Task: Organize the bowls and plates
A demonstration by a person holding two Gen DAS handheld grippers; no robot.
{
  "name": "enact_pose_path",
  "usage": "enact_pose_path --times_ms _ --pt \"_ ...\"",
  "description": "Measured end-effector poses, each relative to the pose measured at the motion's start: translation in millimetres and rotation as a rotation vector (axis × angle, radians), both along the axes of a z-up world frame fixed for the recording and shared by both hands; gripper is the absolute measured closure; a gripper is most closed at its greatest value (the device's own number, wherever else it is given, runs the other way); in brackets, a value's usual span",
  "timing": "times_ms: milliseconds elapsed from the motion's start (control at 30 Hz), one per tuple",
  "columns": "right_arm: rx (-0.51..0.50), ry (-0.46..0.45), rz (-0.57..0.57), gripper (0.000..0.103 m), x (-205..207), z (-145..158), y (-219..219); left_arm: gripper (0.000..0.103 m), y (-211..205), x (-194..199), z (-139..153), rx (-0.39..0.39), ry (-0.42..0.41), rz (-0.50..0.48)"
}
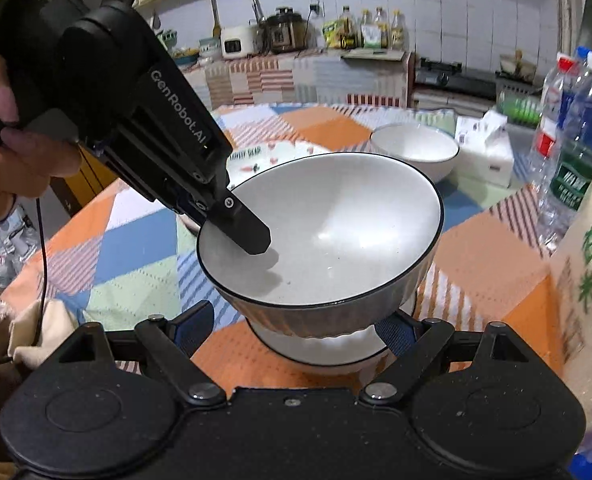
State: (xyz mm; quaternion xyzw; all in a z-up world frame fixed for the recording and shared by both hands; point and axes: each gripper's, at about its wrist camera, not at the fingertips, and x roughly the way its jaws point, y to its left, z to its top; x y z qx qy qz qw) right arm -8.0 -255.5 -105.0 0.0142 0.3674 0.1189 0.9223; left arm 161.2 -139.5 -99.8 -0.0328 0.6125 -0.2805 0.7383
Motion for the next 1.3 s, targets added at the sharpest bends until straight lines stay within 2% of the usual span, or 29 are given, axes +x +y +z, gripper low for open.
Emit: enact_pose_path --times_ms 167,467,633,867,1000,1067,1133,1300 --pt "-0.005 0.035 -0.021 0.013 1 -5 2 0.094 -14 -4 -8 0.09 -0.022 -0.05" --pt "-0.031 0.091 -0.072 0.017 11 -4 4 0.093 -22 -4 -8 0.153 -0.056 -0.048" --pt "-0.082 0.138 -0.089 0.018 14 -5 11 0.093 -24 -5 -16 0.172 -0.064 -0.036" --pt "-0.139 0.122 -0.083 0.018 16 -4 18 0.09 -28 -6 -19 0.197 -0.106 -0.024" --pt "-0.16 0.149 -0.084 0.018 19 0 21 0.09 -26 -4 -21 0.187 -0.101 -0.018" --pt "-0.191 0.155 -0.077 0.015 18 3 23 0.089 -26 -5 -24 0.187 -0.096 -0.018" --pt "-0.224 0.174 -0.07 0.016 16 4 25 0.089 -28 -8 -26 0.205 -0.118 -0.011" --pt "-0.187 0.165 -0.07 0.016 9 3 14 0.088 -33 -12 -24 0.22 -0.152 -0.044"
